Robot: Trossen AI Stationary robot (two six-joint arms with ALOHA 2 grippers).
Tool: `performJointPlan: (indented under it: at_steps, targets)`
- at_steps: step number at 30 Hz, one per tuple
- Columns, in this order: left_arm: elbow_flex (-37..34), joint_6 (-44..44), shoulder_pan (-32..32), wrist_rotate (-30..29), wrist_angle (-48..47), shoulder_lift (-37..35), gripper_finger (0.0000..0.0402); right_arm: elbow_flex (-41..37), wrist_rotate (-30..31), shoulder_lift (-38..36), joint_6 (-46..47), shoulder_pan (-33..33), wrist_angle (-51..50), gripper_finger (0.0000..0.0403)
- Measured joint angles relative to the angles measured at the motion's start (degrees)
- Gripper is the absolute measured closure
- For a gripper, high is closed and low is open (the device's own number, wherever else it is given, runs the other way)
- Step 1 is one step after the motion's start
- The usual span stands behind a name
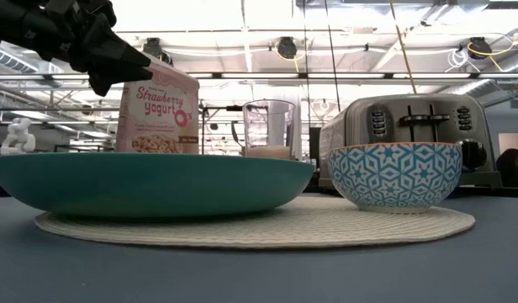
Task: Arrange a breakfast setting
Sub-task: Put the red apple on the green plate
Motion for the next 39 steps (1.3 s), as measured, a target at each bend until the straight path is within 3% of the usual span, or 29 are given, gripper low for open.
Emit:
performJointPlan:
  at_steps: [12,23,39]
  targets:
    - [0.0,0.01,-0.01,0.0,0.01,0.0,0.0243,0.0,-0.05,-9.65,0.1,-2.29,-0.81,0.0142]
    - [0.0,0.04,0.01,0.0,0.01,-0.01,0.0243,0.0,0.57,-15.61,-1.73,-8.74,-0.18,0.0141]
    - [0.02,0.07,-0.01,0.0,0.01,-0.01,0.0243,-0.02,3.37,-15.84,-36.54,-25.66,14.68,0.014]
